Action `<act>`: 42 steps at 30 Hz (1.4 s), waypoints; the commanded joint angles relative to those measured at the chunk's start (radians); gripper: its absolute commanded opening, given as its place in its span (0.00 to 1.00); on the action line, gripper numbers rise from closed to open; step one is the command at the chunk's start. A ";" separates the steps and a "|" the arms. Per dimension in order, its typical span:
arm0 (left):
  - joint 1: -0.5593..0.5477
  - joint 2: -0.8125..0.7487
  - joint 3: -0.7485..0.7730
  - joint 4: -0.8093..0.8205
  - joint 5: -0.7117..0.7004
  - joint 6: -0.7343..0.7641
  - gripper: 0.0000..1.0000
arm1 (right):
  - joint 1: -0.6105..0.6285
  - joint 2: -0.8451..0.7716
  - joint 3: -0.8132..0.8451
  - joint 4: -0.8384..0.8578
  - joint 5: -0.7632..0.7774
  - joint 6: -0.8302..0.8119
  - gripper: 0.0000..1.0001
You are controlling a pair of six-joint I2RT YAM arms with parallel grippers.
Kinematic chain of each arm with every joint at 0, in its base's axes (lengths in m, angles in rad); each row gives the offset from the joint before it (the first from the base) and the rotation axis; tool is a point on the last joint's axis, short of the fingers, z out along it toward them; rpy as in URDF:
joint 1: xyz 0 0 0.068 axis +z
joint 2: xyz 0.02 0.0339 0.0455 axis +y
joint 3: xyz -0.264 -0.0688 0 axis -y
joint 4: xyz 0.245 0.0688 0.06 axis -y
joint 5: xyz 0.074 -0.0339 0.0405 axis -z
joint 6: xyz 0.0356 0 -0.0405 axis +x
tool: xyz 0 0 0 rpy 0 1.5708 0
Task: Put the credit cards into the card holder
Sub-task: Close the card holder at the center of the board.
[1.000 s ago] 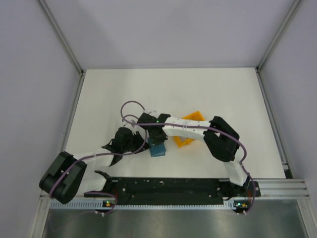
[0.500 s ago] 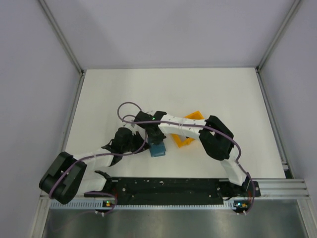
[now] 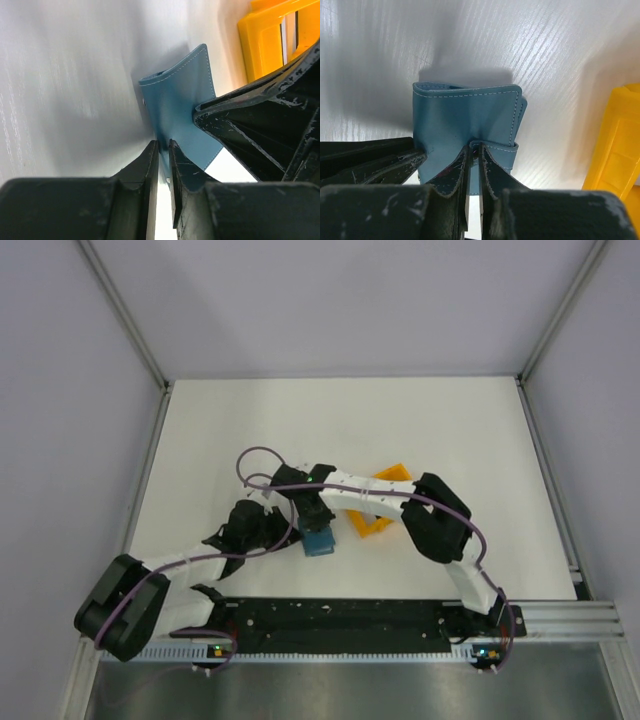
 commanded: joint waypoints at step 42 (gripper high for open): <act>-0.009 0.005 0.075 -0.030 0.031 0.041 0.15 | -0.033 -0.253 -0.443 0.481 0.151 0.036 0.39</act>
